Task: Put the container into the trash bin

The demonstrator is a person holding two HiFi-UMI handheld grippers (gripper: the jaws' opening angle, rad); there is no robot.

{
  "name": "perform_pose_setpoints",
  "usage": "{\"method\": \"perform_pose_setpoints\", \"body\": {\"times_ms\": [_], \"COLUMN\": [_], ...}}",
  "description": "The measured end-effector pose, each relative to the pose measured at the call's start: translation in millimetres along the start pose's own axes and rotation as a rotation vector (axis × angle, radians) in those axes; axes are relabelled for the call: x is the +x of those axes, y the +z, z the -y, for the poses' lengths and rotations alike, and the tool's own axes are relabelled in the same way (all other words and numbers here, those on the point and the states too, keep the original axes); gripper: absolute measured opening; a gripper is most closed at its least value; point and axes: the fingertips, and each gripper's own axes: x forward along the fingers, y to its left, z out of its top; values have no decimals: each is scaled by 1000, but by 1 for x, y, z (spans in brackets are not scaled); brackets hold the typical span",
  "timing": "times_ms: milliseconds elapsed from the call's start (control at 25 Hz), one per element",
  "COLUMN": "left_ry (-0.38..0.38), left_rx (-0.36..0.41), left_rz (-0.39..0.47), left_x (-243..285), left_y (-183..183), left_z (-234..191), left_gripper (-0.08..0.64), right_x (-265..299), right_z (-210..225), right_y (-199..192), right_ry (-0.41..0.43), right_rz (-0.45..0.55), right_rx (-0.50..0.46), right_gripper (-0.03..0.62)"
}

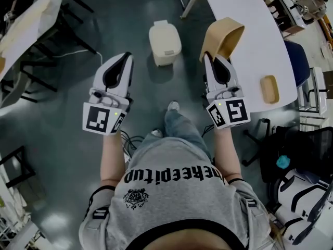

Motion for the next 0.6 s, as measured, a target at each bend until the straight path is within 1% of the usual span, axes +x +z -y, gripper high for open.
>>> {"method": "perform_pose_setpoints", "body": {"times_ms": [280, 600], "left_ry": [30, 65], "left_rx": [5, 38], "left_rz": [-10, -29], "left_x": [49, 91], "left_y": [-9, -20], "left_z": [-16, -33], "left_gripper": [5, 5], "right_x": [40, 85], "right_z": [42, 76], "right_y": [-2, -8], "right_ry": [29, 80], "right_rz": [-5, -4], "right_rx": [5, 20], "right_gripper": [9, 9]}}
